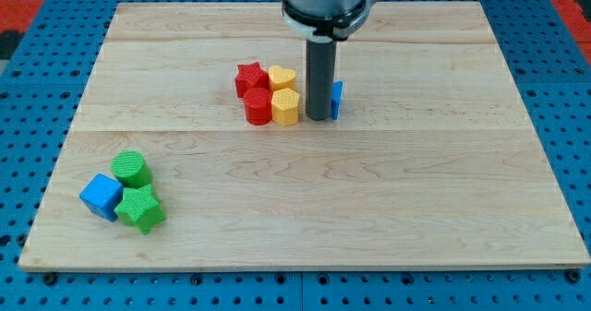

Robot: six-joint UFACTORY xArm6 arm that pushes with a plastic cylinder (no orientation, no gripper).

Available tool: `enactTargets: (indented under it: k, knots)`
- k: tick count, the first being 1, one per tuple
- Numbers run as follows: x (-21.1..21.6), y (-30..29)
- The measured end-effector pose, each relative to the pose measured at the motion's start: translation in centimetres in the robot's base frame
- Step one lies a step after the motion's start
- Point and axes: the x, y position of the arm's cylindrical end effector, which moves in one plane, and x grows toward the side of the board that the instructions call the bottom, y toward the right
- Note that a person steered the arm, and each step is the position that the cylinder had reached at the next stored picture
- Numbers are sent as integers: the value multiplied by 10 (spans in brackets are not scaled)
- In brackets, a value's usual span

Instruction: Slide the blue triangle to the top right of the yellow heart

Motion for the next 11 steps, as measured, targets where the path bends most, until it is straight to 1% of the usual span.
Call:
enactTargets:
  k: [1,2,3,4,6,7,8,9,10,11]
  knots:
    - [-5,49]
    - [-10,77]
    - [-28,94]
    - [-34,97]
    - [-32,120]
    - [8,105]
    - [-18,64]
    - [-57,48]
    - [-45,48]
    - [-42,30]
